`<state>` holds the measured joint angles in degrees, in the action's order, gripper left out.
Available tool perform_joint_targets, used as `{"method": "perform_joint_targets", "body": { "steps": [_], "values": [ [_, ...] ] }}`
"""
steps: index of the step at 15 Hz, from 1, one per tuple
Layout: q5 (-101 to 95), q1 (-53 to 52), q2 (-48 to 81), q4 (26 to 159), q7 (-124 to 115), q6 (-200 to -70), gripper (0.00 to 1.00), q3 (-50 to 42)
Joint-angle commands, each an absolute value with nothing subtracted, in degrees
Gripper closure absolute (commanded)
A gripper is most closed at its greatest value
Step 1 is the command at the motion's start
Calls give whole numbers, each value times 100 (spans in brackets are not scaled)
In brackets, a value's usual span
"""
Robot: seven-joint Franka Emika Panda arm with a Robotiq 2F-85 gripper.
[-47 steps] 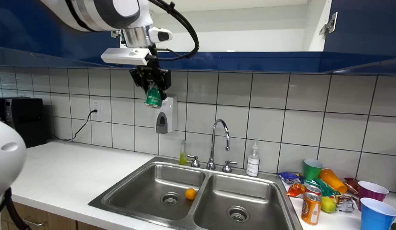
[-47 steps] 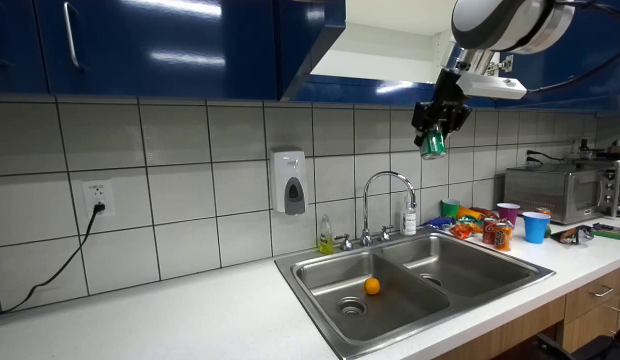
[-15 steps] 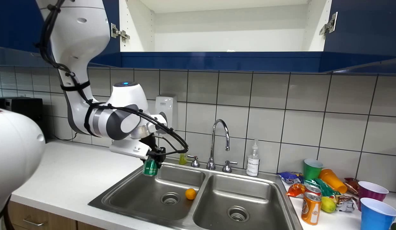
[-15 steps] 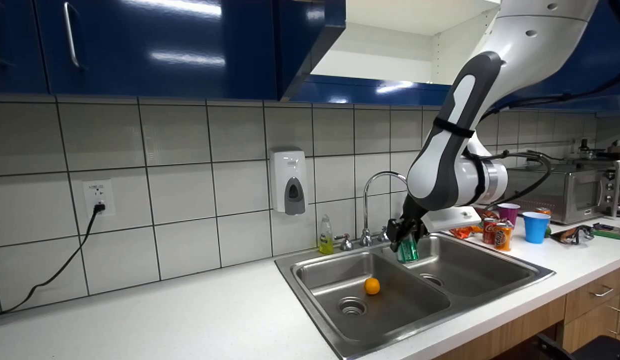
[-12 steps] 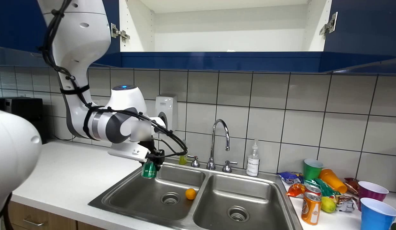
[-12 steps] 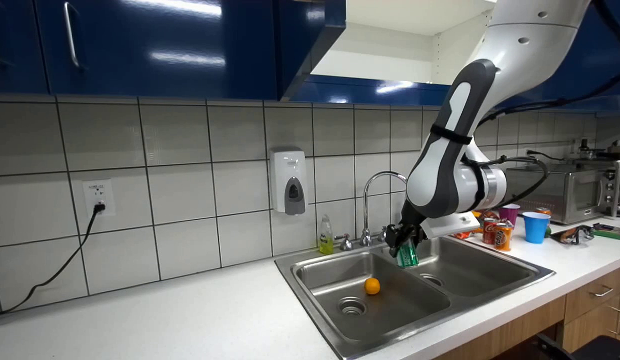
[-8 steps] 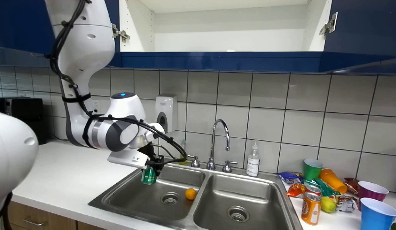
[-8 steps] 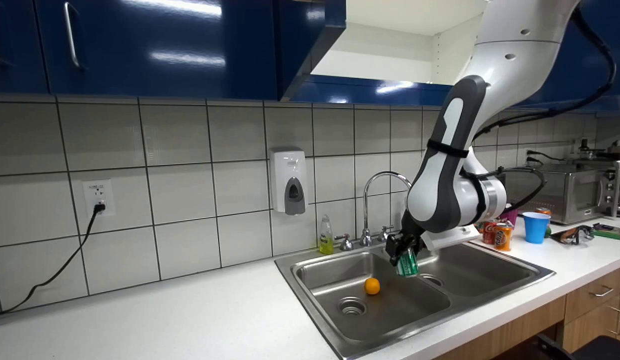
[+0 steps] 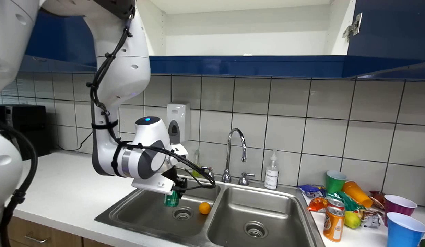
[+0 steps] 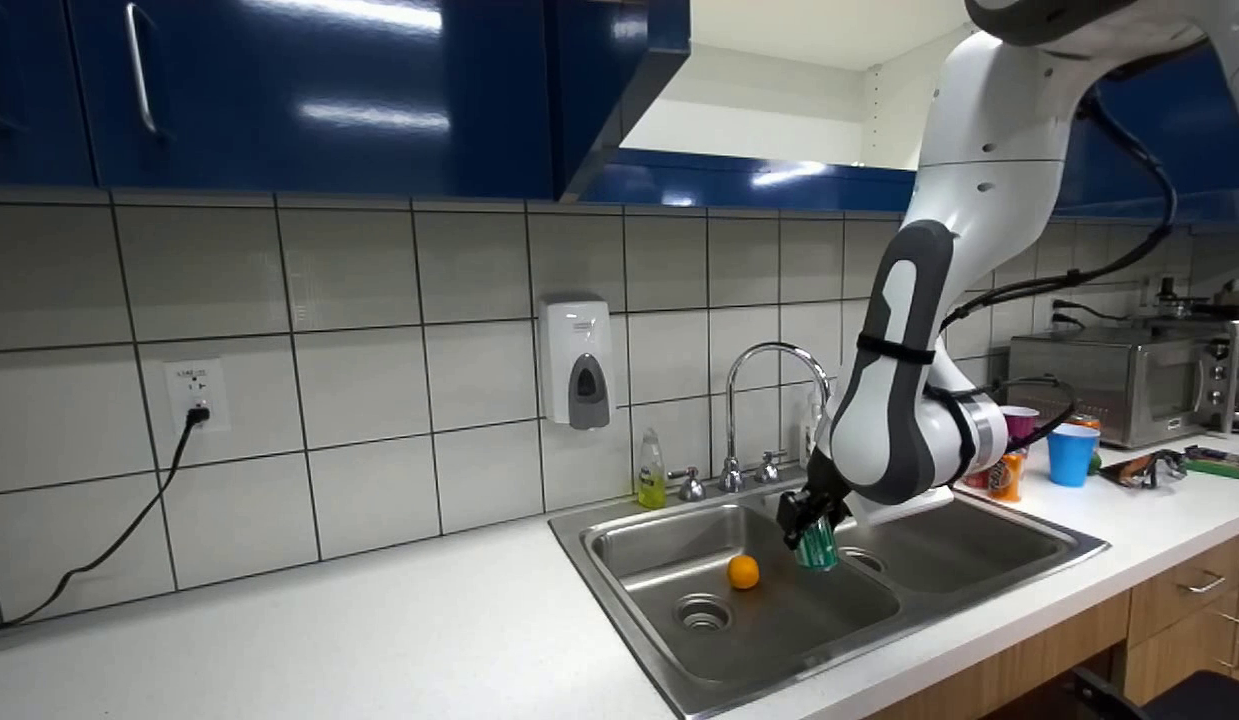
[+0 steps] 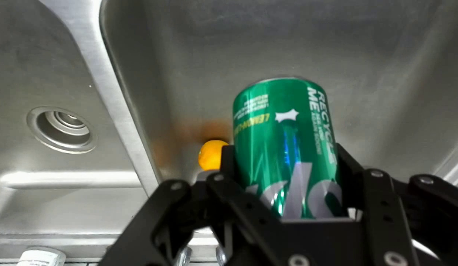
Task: Move the can of sprite from the bottom shelf to the left sink
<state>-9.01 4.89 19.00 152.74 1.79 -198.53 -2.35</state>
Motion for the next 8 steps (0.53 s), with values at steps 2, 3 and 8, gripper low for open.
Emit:
{"method": "perform_joint_targets", "body": {
  "steps": [2,3,8],
  "values": [
    [-1153,1077,2398,14577,147,-19838,62,180],
    [-1159,1136,2507,14463,159,-19834,62,229],
    [-1099,1179,3031,14016,245,-19826,62,293]
  ]
}}
